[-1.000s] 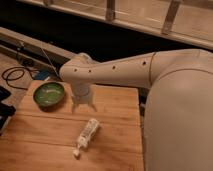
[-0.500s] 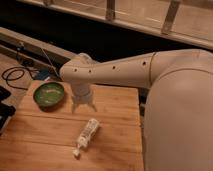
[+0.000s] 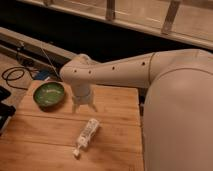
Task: Place the bottle in the ceramic bowl
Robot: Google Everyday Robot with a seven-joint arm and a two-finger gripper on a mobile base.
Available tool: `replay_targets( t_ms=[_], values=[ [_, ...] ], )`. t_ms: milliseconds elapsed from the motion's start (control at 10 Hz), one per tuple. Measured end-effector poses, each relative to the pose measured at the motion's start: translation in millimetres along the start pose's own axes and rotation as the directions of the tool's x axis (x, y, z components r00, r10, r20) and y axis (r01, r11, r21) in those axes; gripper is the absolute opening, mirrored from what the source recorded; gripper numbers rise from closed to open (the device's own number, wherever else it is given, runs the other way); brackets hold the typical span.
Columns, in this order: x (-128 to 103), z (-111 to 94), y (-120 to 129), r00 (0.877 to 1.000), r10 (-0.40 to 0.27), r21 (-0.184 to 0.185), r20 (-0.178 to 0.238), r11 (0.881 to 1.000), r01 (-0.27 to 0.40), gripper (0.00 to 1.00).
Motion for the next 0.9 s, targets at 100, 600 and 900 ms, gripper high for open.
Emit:
replay_targets(
  t_ms=[100, 600, 900],
  values=[
    [0.7, 14.3, 0.9, 1.0, 0.0, 0.012, -0.009, 1.0, 0.0, 0.65],
    [1.9, 103.3, -13.8, 0.993, 0.045, 0.048, -0.109, 0.998, -0.04, 0.65],
    [4.2, 126.8, -27.1, 0.984, 0.089, 0.05, -0.156, 0.995, -0.082, 0.65]
  ],
)
